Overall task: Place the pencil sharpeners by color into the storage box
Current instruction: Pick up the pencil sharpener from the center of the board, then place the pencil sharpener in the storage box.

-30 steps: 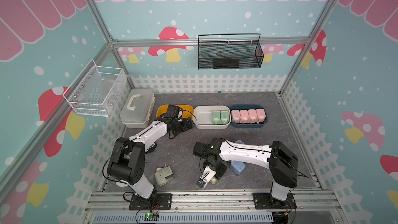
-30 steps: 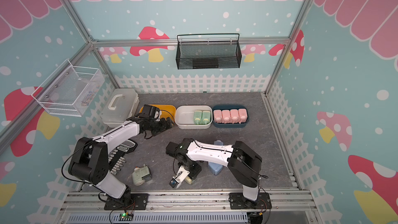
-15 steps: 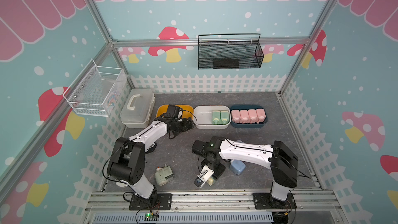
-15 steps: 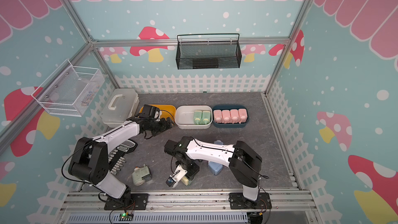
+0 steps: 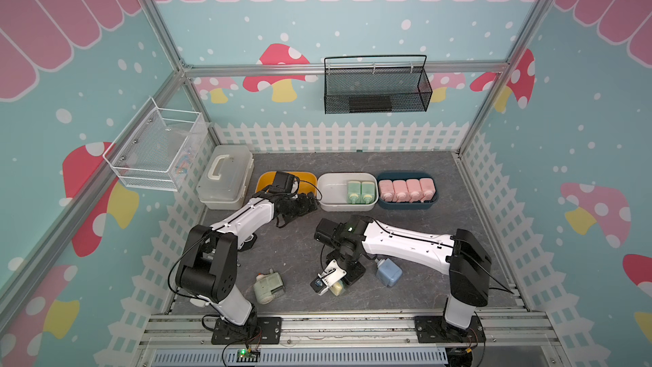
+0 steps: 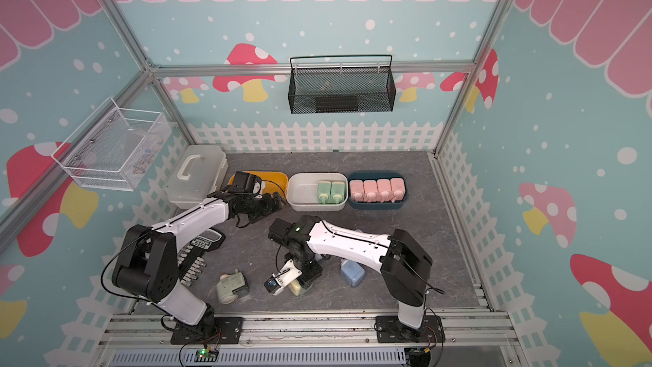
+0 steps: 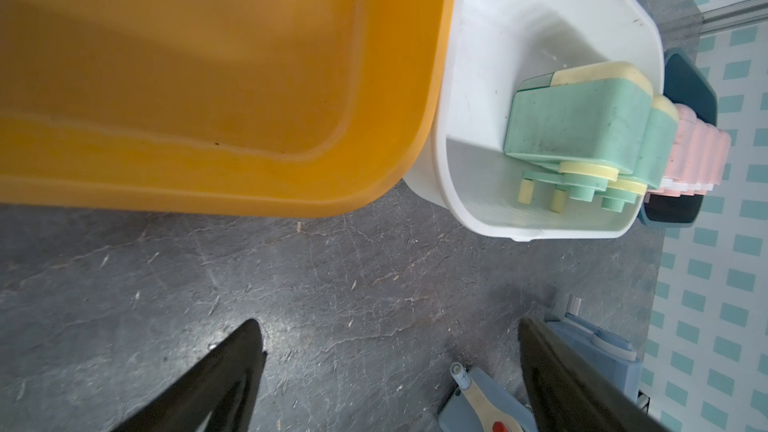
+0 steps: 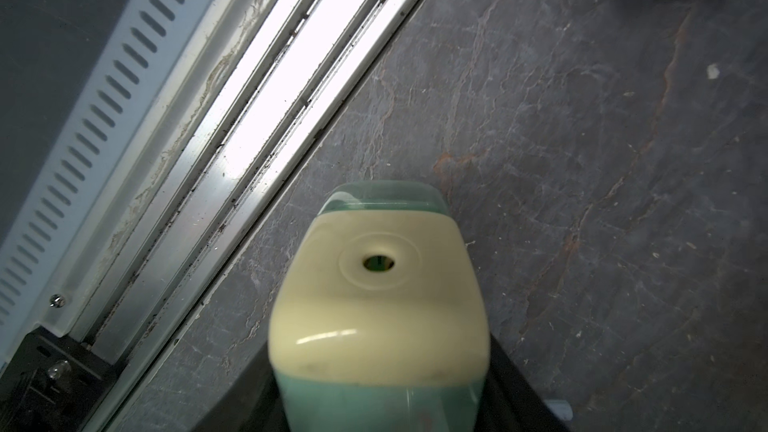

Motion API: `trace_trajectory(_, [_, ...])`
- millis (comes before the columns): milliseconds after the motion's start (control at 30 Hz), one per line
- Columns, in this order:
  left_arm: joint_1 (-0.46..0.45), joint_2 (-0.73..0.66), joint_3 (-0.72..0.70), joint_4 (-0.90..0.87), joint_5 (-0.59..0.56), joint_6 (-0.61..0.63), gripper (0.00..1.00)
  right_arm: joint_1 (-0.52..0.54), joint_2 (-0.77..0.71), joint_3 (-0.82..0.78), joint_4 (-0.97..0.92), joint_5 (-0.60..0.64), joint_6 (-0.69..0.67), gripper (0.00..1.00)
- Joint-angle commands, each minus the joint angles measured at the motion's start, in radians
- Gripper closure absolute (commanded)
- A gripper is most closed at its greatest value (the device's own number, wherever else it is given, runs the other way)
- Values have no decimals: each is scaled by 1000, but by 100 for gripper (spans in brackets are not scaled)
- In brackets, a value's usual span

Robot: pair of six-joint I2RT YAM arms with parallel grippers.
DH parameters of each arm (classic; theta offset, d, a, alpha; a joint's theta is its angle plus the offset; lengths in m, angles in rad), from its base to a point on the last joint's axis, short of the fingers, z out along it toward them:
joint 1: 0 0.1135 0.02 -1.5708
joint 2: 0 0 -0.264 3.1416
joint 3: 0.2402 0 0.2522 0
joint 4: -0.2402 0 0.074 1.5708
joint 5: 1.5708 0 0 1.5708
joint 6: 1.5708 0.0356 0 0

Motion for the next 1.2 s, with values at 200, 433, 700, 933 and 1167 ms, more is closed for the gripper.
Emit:
trace_trajectory(200, [17,-12,12,4,9,4,4,-49,-95,52,49,5,179,100])
trace_trajectory(433, [19,-20,16,5,13,-3,4,-122,-148,65,125,-2,328,100])
trace_trajectory(700, [20,-20,16,4,13,-10,4,-221,-252,1,278,3,444,100])
trace_trajectory(933, [20,-19,22,4,16,-16,4,-321,-245,9,374,132,718,100])
trace_trajectory(1167, [19,-24,33,4,38,-19,4,-365,-159,76,357,168,915,100])
